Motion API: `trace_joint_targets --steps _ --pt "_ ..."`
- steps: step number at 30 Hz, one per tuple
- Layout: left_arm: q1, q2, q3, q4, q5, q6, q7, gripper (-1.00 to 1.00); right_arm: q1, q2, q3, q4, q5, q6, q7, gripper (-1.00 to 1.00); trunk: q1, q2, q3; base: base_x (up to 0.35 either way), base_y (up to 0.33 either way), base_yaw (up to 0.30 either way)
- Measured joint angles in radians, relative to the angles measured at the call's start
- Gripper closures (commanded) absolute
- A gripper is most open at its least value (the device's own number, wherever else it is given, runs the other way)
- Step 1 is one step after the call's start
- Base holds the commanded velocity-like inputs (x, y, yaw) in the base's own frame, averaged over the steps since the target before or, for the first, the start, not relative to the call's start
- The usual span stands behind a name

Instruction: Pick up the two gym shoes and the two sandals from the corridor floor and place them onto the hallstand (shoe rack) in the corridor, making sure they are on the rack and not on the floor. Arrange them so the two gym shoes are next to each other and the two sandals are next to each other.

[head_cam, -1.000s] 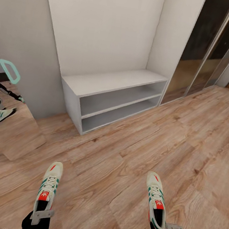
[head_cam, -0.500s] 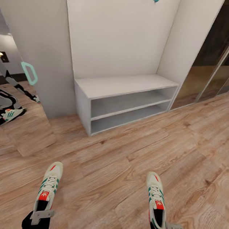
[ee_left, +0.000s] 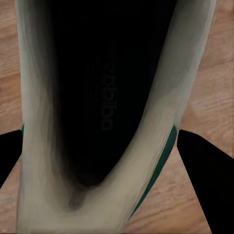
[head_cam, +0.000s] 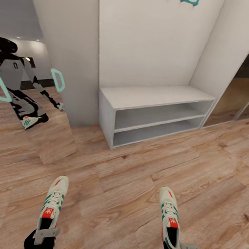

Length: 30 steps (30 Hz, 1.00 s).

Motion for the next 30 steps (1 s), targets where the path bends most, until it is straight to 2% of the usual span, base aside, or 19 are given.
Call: trace_joint_targets --steps 16,30 --pt "0.0 0.0 0.0 0.001 0.0 0.0 0.0 1.0 0.0 -0.001 0.0 0.0 -0.001 0.0 0.003 1.0 0.0 0.0 0.0 0.0 0.0 0.282" --pt "0.0 0.0 -0.003 0.041 0.0 -0.001 -0.003 1.0 0.0 0.0 0.001 0.002 0.001 0.001 0.003 1.0 0.0 0.0 -0.002 0.0 0.0 0.282"
